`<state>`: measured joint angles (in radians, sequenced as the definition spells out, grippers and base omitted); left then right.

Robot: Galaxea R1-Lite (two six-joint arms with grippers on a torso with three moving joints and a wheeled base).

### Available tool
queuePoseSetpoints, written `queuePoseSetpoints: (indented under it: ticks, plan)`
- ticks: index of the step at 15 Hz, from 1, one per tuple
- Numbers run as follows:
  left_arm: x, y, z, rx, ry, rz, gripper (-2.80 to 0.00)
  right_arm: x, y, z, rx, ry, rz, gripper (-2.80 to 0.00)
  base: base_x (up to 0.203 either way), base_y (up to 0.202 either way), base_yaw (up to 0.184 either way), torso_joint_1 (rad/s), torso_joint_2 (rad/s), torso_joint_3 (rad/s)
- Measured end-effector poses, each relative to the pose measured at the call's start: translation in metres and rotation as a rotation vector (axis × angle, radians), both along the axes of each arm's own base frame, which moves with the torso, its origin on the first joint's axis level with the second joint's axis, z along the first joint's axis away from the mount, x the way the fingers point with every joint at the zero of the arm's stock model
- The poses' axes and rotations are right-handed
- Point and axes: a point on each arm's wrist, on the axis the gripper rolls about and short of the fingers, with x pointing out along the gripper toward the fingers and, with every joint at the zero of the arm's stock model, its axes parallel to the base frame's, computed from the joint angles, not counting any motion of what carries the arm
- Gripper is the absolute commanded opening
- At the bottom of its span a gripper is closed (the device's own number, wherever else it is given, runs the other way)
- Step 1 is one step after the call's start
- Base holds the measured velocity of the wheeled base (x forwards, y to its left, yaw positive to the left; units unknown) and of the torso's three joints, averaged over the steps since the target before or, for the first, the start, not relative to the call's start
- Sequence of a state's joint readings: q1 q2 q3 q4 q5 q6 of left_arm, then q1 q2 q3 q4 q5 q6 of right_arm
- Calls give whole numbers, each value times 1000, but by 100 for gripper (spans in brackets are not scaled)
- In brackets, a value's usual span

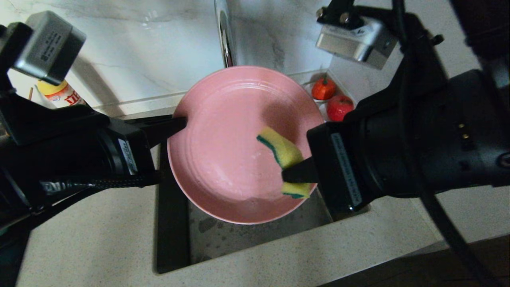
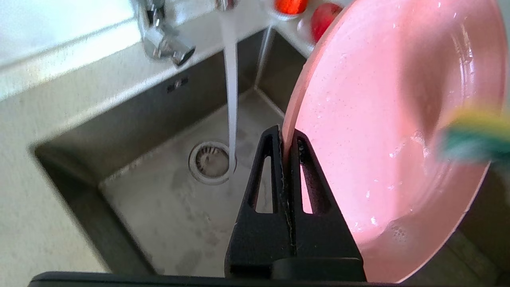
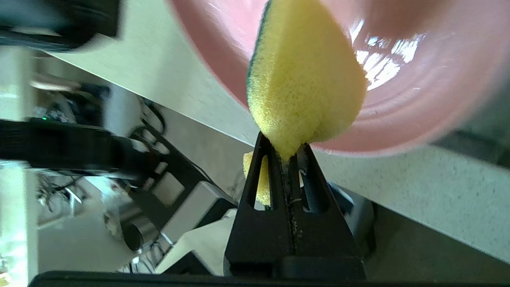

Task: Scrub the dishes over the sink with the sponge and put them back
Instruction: Wipe the plate, then rinse the plate

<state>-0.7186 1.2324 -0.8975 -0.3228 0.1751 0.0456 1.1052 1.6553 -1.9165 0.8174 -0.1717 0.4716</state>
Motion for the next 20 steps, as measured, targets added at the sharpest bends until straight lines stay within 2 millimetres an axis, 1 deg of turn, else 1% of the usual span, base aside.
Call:
queuePoseSetpoints:
  ticks: [2,6,9,11,13,16,18,20]
  plan:
    - [2,-1,-5,-6,28,4,-280,-10,-14,13,43,-31,32,-280,0,0,0,0,0,0]
    - [8,-4,-15,-38,114,17,-280,-37,-50,39,124,-113,114,-280,0,0,0,0,0,0]
    - [8,-3,-34,-12,231,31,-280,-50,-77,53,173,-162,123,-280,0,0,0,0,0,0]
    - [7,-2,-49,-15,304,45,-280,-54,-90,57,198,-178,111,-280,0,0,0,0,0,0]
    - [6,0,-64,10,350,56,-280,-52,-97,57,197,-183,82,-280,0,0,0,0,0,0]
    - [10,5,-80,19,430,98,-280,-41,-99,52,171,-173,17,-280,0,0,0,0,0,0]
    - [19,4,-88,5,478,133,-280,-36,-97,45,147,-157,-3,-280,0,0,0,0,0,0]
    - [33,1,-94,-28,526,174,-280,-32,-95,39,127,-139,-16,-280,0,0,0,0,0,0]
